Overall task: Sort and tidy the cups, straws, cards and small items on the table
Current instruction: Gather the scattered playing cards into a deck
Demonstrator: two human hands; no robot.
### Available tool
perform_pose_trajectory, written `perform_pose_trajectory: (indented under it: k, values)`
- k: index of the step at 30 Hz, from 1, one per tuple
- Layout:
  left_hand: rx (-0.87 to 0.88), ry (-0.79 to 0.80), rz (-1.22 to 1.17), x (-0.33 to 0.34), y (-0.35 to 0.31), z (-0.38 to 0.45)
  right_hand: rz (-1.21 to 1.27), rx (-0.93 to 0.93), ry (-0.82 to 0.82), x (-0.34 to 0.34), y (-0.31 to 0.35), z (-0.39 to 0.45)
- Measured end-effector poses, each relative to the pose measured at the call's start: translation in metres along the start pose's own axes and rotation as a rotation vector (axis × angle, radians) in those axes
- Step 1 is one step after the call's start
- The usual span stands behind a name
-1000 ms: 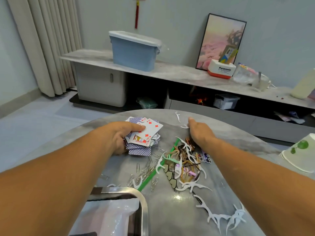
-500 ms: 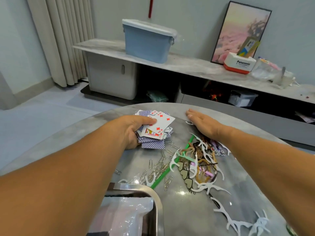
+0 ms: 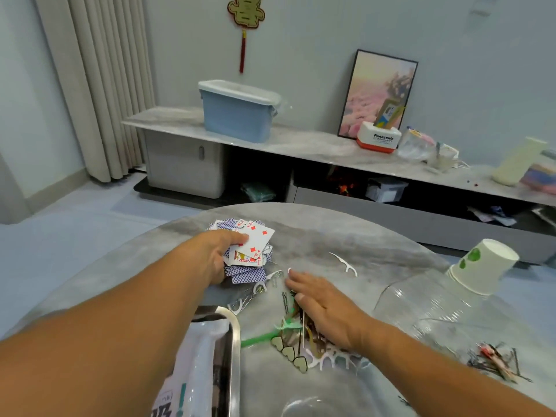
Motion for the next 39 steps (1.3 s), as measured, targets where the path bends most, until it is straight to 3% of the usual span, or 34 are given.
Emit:
perform_pose_trajectory:
  k: [4, 7, 10, 13, 15, 17, 20, 31, 36, 39]
  values:
    - [0.036, -0.007, 0.022, 0.0, -0.016, -0.044, 0.029, -0.022, 0.068, 0.006, 0.006, -0.046]
    - [0.058, 0.001, 0.045, 0.002, -0.021, -0.08, 0.158, 0.075, 0.127, -0.003, 0.016, -0.069]
    - [0.069, -0.006, 0.024, 0.006, -0.028, -0.111, 0.322, 0.168, -0.026, -0.026, 0.027, -0.091]
    - [0.1, 0.005, 0.004, 0.013, -0.032, -0.139, 0.738, 0.269, -0.239, -0.053, 0.043, -0.107]
    - [0.104, 0.035, 0.006, 0.023, -0.026, -0.16, 1.092, 0.319, -0.237, -0.07, 0.057, -0.119]
    - [0.102, 0.095, 0.011, 0.038, -0.013, -0.183, 1.29, 0.328, -0.15, -0.084, 0.076, -0.132]
    - [0.081, 0.158, 0.004, 0.06, 0.007, -0.219, 1.344, 0.289, -0.04, -0.092, 0.104, -0.151]
    - [0.104, 0.303, -0.047, 0.083, 0.055, -0.322, 1.56, 0.316, -0.181, -0.095, 0.116, -0.24]
    - [0.128, 0.423, -0.041, 0.054, 0.102, -0.36, 1.279, 0.235, -0.306, -0.086, 0.105, -0.293]
    - [0.25, 0.466, 0.003, 0.033, 0.12, -0.372, 1.111, 0.182, -0.296, -0.079, 0.1, -0.322]
Point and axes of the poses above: each hand's wrist, its own z-axis towards the middle knuckle, its own x-axis out of the palm, y = z × x, the point moved 2 cm from there along z, towards the middle knuckle, and after that the axes turned 6 degrees about x, right-handed, at the moved point
